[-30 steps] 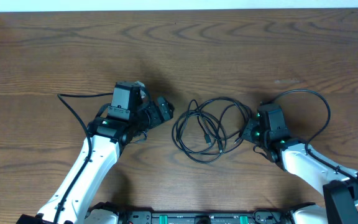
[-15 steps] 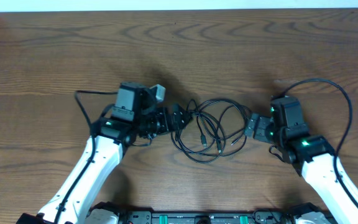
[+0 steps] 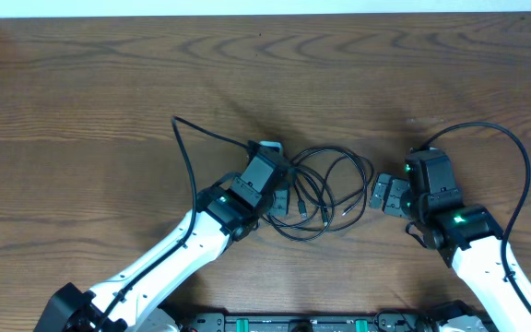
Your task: Untangle cables
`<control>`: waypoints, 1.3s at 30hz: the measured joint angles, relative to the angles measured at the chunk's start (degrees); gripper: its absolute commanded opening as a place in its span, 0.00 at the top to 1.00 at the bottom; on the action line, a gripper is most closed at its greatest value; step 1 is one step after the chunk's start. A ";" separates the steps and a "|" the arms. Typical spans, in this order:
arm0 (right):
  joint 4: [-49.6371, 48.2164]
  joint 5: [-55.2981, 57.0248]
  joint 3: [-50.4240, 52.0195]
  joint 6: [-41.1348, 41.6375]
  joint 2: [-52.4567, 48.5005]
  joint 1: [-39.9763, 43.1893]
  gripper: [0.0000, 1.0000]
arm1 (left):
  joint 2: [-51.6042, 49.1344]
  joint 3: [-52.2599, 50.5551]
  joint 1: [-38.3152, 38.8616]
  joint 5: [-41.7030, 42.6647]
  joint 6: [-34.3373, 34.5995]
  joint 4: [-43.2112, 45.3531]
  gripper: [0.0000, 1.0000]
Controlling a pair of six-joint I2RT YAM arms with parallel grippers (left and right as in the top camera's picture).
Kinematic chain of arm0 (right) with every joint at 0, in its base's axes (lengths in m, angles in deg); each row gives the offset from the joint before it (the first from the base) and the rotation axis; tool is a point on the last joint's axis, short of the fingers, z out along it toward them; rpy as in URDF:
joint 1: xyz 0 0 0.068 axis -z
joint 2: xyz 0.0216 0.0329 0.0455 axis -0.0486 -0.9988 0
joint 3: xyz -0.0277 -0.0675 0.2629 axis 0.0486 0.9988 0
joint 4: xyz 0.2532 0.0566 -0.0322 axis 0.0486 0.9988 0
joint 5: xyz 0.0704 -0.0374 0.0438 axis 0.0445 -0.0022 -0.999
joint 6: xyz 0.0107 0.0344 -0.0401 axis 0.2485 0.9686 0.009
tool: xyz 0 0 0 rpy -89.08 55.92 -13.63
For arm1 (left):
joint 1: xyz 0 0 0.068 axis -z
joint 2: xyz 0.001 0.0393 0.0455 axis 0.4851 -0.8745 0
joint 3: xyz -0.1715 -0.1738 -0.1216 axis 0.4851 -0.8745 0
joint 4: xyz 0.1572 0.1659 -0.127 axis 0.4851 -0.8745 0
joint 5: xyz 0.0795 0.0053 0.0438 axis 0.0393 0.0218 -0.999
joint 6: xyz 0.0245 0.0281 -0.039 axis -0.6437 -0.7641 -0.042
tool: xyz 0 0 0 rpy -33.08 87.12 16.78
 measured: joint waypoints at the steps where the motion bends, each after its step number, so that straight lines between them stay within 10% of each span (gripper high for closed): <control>1: 0.59 -0.09 0.00 -0.09 0.00 0.00 0.01 | 0.15 0.04 -0.17 -1.18 0.33 0.24 0.93; 25: 1.22 -2.95 0.00 1.79 0.00 0.00 0.01 | 28.52 16.13 -4.85 -5.51 1.97 -0.94 0.93; 39: -11.80 -48.39 0.00 -1.81 0.00 -0.17 0.01 | 32.89 19.34 -6.71 -6.32 1.22 9.79 0.92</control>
